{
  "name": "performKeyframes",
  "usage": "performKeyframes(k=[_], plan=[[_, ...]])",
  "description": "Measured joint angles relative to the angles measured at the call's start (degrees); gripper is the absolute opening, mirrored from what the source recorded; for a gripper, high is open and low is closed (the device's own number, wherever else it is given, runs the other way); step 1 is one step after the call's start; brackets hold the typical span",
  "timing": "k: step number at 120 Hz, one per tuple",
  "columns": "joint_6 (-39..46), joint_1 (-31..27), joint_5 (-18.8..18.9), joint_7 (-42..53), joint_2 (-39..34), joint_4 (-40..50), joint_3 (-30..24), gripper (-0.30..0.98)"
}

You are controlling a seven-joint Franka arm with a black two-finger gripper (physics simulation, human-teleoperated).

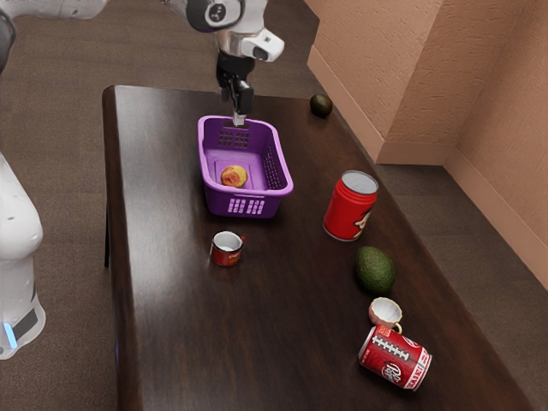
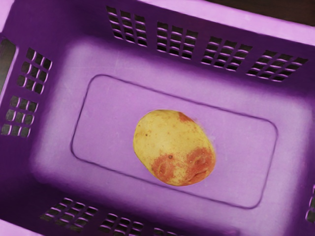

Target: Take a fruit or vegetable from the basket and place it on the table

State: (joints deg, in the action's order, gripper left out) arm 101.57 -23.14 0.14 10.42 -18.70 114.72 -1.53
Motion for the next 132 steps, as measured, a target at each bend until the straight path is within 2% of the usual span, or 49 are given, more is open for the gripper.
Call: performKeyframes(k=[54, 107, 132], plan=[[8.88, 0.98, -4.75, 8.43, -1.94, 11.54, -1.54, 0.69], [11.12, -4.44, -4.77, 12.22, -2.44, 13.36, -1.46, 0.69], [11.19, -5.02, -4.36, 16.56, -2.84, 14.27, -1.49, 0.69]])
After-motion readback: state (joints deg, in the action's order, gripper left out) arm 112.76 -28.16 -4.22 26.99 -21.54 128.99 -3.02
